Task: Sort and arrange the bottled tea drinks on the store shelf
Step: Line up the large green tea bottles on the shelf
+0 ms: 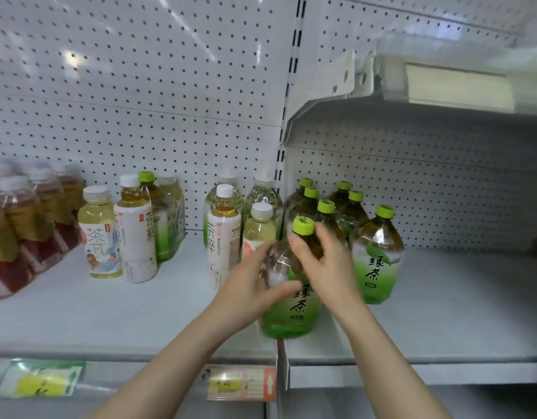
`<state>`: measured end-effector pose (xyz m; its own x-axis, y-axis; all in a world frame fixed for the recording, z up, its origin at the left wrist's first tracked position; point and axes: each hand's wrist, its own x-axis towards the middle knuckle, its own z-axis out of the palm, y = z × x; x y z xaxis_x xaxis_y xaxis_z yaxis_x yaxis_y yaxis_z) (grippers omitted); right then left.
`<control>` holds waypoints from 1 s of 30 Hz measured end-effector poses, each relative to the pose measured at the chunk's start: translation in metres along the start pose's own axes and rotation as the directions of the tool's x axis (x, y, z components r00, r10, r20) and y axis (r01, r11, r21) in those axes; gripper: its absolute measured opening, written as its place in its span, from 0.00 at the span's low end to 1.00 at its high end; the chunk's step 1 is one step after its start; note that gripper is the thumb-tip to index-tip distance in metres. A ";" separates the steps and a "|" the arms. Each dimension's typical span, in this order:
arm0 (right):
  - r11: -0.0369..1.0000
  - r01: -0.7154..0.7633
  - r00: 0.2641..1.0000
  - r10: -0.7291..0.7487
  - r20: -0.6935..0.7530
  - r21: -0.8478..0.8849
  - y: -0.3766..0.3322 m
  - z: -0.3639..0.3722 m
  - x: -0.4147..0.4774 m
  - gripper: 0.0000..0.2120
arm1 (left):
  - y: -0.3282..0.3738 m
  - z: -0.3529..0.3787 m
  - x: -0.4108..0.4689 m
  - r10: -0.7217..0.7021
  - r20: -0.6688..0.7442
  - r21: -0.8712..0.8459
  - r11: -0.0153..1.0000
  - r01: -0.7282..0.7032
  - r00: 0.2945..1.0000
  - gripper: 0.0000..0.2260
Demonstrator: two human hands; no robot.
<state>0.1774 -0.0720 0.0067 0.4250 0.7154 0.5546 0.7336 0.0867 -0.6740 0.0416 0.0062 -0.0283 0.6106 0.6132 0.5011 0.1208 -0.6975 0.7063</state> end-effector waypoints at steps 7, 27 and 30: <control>0.992 -0.017 0.990 -0.001 -0.144 -0.124 0.017 -0.019 -0.005 0.10 | -0.004 -0.007 0.067 0.052 -0.171 0.456 0.889 0.032 0.984 0.32; 0.991 -0.117 0.989 0.110 -0.102 -0.067 -0.061 0.066 0.087 0.34 | -0.032 -0.115 -0.023 -0.195 -0.421 -0.110 0.980 0.164 0.886 0.17; 0.951 -0.308 0.947 0.307 -0.097 0.015 -0.046 0.096 0.120 0.38 | -0.039 -0.125 -0.027 -0.214 -0.406 -0.126 0.976 0.177 0.889 0.19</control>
<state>0.1436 0.0764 0.0569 0.6793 0.6366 0.3651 0.5596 -0.1274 -0.8189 -0.0778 0.0630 -0.0067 0.1990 0.8445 0.4972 0.1277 -0.5253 0.8413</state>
